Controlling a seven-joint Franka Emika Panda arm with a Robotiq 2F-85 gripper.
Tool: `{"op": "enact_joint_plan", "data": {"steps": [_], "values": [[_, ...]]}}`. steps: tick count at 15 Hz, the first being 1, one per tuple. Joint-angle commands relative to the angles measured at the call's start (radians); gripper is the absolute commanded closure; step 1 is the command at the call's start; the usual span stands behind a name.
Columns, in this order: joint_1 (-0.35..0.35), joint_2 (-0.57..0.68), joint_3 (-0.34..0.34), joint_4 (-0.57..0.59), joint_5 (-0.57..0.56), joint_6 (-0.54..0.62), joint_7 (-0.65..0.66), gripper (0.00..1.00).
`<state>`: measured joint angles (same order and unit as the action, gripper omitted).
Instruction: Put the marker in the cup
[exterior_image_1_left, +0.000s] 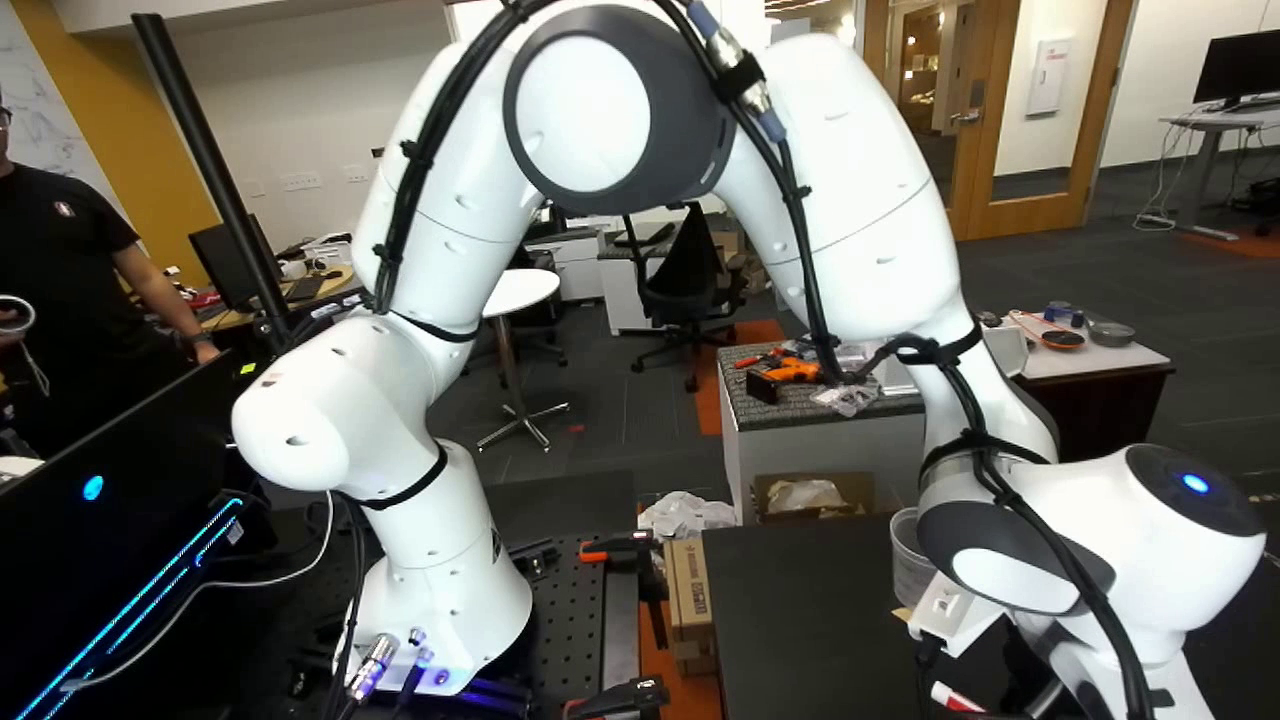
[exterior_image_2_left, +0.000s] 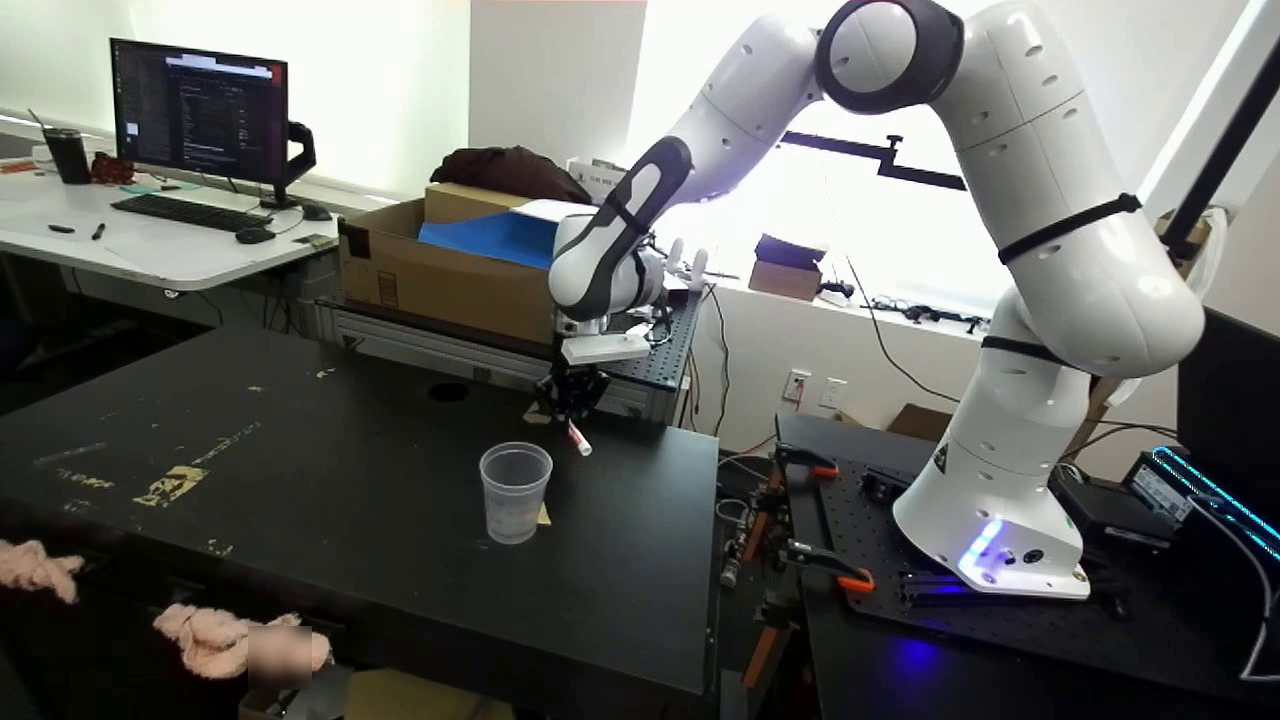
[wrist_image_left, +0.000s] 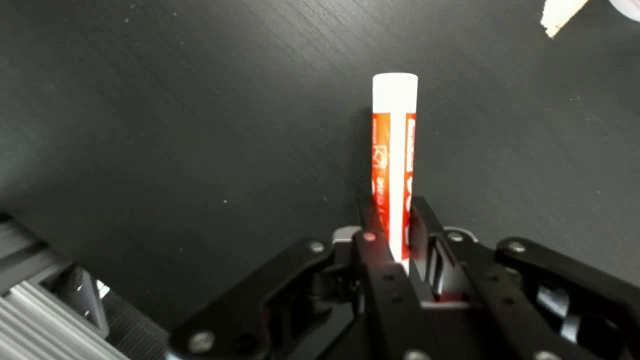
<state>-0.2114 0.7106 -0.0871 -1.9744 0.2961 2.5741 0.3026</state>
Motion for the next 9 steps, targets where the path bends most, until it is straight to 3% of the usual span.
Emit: {"op": "enact_joint_plan", "data": {"steps": [1, 9], "values": [[0.037, -0.131, -0.033, -0.114, 0.011, 0.040, 0.024, 0.95], [0.122, -0.304, -0.109, -0.230, -0.075, 0.093, 0.062, 0.95]]}}
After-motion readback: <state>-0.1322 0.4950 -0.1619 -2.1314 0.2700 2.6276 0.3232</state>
